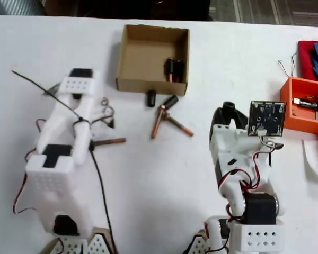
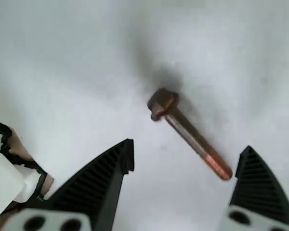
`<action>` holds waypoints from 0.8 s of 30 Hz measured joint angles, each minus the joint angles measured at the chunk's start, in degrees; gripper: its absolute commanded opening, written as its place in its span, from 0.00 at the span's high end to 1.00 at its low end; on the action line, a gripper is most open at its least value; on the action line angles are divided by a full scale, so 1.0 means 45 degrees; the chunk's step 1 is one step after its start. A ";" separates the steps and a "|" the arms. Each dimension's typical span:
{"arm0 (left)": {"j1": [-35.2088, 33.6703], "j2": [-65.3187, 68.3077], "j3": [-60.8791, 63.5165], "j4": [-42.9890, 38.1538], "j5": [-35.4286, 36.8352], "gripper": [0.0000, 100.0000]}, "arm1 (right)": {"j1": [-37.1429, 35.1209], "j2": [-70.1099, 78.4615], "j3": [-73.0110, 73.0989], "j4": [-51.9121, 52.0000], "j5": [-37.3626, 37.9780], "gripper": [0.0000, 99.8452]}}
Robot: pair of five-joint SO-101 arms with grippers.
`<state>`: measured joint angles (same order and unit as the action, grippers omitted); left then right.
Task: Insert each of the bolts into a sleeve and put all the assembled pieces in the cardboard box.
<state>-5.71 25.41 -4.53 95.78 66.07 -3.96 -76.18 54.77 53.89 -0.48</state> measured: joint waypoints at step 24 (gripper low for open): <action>-0.0078 0.0938 0.1055 -0.1934 -0.0098 0.65 | 0.0000 0.0000 0.0000 0.0000 0.0000 0.98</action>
<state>-6.07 29.63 0.22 87.08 65.63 -3.96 -76.18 54.77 53.89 -0.48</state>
